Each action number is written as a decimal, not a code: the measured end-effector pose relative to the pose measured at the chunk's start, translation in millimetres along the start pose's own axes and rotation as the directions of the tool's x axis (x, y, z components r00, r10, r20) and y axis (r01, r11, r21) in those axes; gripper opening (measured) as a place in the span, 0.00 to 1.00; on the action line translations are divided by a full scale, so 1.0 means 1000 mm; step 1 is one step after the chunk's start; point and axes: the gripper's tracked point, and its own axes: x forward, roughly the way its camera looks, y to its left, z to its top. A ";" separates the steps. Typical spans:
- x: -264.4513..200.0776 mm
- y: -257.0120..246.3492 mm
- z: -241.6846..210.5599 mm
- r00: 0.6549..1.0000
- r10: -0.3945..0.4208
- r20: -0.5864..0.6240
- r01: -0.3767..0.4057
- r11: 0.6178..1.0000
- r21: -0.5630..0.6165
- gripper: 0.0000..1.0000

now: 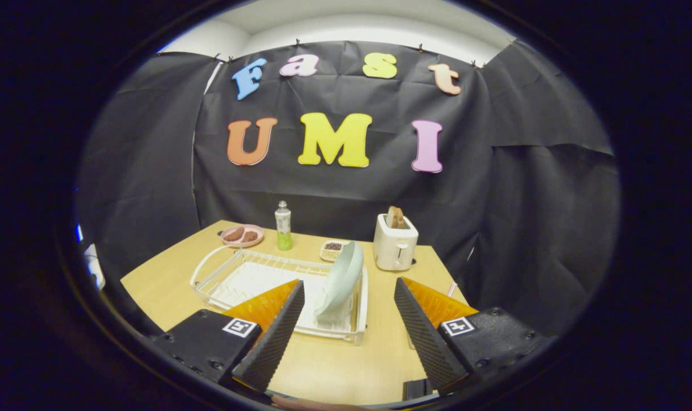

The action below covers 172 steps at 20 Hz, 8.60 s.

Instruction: Take the plate from the dish rack, then take the spoon from the basket and place it into the plate.

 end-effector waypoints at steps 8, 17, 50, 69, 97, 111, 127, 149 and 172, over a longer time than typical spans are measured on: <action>0.127 -0.007 0.020 0.945 -0.054 -0.323 0.057 0.998 -0.001 0.96; 0.166 0.008 0.028 0.748 -0.209 -0.630 0.105 0.974 -0.199 0.80; 0.092 0.035 0.064 0.775 -0.330 -0.539 0.240 0.942 -0.233 0.19; 0.015 0.097 -0.148 0.833 0.278 -0.478 -0.174 0.952 0.251 0.18; 0.050 -0.036 -0.189 0.939 0.049 -0.342 0.008 0.987 0.162 0.82; 0.085 -0.172 -0.125 0.989 -0.147 0.003 0.147 0.986 0.075 1.00; 0.196 -0.203 -0.106 0.999 0.004 -0.053 0.009 0.970 0.243 0.78; 0.060 -0.179 0.042 0.934 -0.156 0.321 0.116 0.984 0.138 0.15; -0.014 0.102 -0.074 0.921 -0.130 0.366 0.068 0.982 0.176 0.16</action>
